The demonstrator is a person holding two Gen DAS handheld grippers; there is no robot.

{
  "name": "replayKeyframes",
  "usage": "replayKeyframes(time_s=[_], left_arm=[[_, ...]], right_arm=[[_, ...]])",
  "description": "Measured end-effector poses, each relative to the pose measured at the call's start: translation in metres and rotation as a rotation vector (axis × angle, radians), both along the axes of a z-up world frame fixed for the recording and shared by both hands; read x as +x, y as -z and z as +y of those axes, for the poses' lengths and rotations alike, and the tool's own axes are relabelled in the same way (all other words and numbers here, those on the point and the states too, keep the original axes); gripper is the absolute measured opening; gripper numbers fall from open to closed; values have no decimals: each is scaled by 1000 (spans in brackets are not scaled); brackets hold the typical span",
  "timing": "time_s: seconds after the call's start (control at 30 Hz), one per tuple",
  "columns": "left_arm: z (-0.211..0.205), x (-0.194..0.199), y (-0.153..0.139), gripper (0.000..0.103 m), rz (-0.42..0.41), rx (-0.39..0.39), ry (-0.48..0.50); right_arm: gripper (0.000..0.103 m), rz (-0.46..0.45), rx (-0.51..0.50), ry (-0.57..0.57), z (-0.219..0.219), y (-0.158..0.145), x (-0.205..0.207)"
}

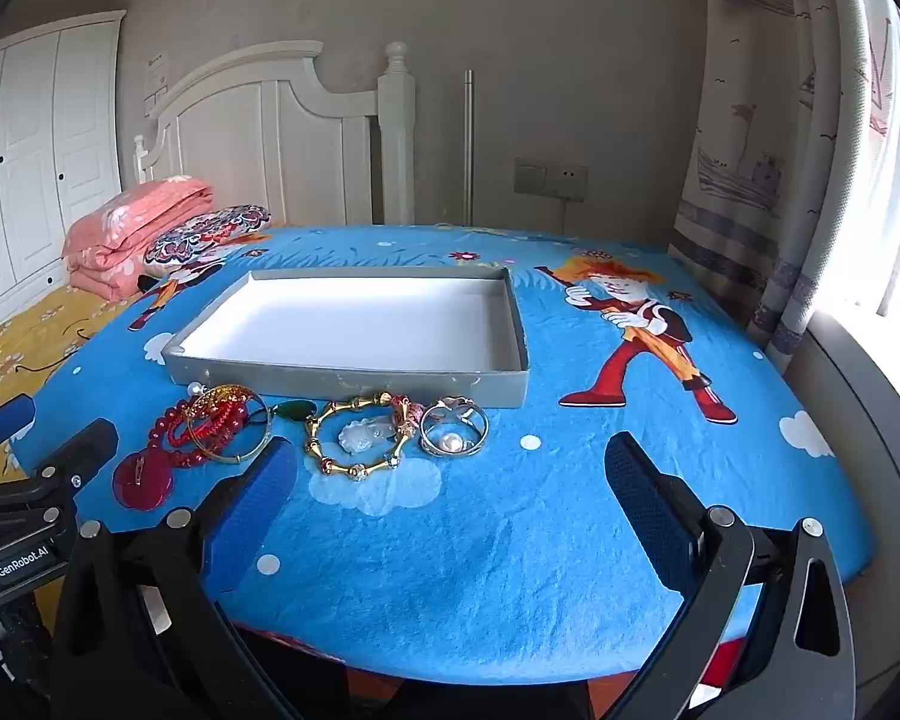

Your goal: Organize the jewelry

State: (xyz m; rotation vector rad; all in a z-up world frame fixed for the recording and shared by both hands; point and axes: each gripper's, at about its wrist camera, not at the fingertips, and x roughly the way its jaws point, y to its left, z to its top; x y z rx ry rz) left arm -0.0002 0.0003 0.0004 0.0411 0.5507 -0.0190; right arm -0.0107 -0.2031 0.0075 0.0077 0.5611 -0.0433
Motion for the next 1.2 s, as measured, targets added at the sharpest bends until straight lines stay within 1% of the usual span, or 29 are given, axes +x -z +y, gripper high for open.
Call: replayKeyframes(time_s=[0.27, 0.3, 0.7, 0.73, 0.9, 1.2], left_arm=[[-2, 1, -6, 98, -10, 21, -1], [3, -3, -4, 98, -11, 4, -9], [6, -4, 1, 98, 1, 8, -29], [7, -4, 1, 98, 4, 6, -32], [9, -5, 3, 98, 17, 8, -34], [9, -9, 2, 98, 8, 9, -36]], right_arm=[[96, 0, 5, -1, 0, -1, 0], [96, -1, 5, -1, 0, 0, 0], [96, 0, 6, -3, -5, 1, 0], [96, 0, 6, -4, -1, -3, -2], [96, -2, 3, -6, 6, -2, -3], [96, -1, 7, -6, 7, -2, -3]])
